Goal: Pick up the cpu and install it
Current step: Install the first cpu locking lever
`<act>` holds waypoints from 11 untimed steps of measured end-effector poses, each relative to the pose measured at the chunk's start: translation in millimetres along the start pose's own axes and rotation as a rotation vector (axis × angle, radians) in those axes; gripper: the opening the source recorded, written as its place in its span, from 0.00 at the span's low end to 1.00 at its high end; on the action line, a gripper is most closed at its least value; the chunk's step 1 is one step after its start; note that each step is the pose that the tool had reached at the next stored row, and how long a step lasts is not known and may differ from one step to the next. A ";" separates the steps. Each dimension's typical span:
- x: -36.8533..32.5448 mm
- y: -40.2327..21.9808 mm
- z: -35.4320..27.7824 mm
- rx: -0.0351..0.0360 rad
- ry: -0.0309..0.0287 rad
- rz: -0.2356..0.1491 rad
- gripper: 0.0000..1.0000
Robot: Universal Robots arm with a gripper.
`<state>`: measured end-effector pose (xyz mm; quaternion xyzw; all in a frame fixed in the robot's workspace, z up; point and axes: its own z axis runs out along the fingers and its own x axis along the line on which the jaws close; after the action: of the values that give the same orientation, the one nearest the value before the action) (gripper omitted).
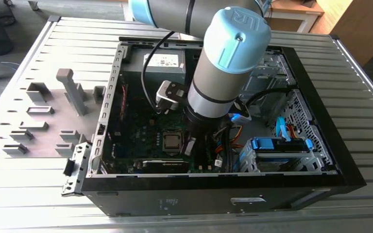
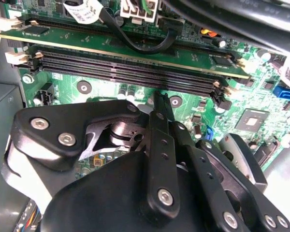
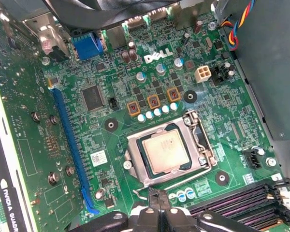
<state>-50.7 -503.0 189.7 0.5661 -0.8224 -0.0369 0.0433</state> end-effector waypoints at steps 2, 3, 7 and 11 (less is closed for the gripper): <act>0.0 0.0 0.0 0.0000 0.0001 -0.001 0.11; -0.1 -0.1 0.0 0.0000 0.0004 -0.003 0.11; -0.4 -1.5 0.3 0.0006 0.0024 -0.020 0.11; -0.5 -1.9 0.9 0.0011 0.0045 -0.039 0.11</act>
<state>-48.8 -503.2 188.6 0.5821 -0.8111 -0.0360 0.0441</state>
